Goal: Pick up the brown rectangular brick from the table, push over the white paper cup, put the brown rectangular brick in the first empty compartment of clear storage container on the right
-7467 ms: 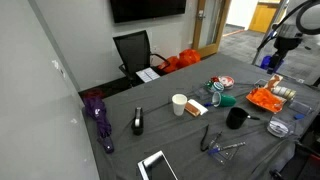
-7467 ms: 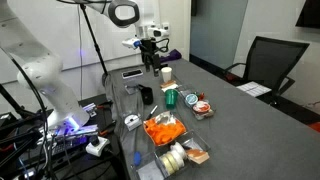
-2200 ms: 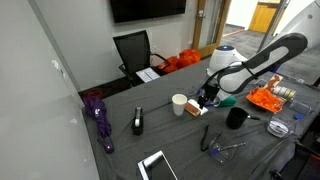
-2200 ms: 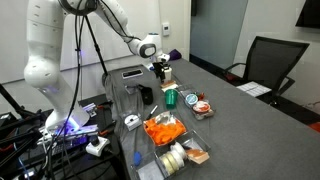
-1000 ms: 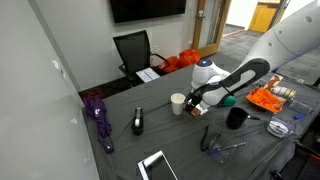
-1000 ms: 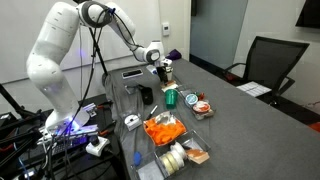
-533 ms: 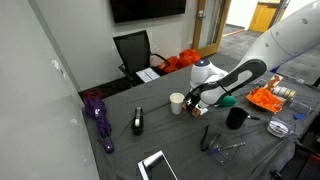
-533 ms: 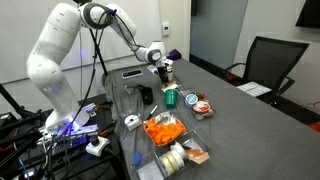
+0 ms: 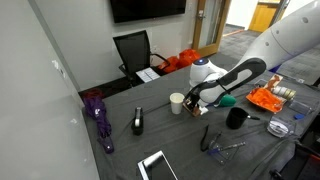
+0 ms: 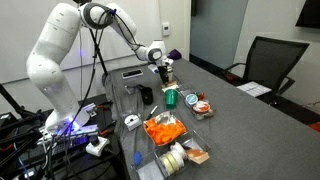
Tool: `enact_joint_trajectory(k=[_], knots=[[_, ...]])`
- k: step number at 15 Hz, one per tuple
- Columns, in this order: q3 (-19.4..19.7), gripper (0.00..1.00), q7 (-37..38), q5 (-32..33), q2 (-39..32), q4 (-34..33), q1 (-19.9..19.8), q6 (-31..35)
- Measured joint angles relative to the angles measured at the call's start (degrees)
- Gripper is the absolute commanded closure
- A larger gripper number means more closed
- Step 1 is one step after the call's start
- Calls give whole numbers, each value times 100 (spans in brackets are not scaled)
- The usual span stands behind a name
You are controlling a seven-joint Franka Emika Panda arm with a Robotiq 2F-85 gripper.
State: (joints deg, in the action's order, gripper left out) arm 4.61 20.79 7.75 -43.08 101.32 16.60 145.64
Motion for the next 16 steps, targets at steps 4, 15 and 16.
enact_joint_trajectory(k=[4, 15, 16], knots=[[0, 78, 0, 83, 0, -11, 1, -51], [-23, 78, -258, 397, 198, -55, 6, -1035], [-29, 78, -269, 400, 236, -34, 6, -1035]])
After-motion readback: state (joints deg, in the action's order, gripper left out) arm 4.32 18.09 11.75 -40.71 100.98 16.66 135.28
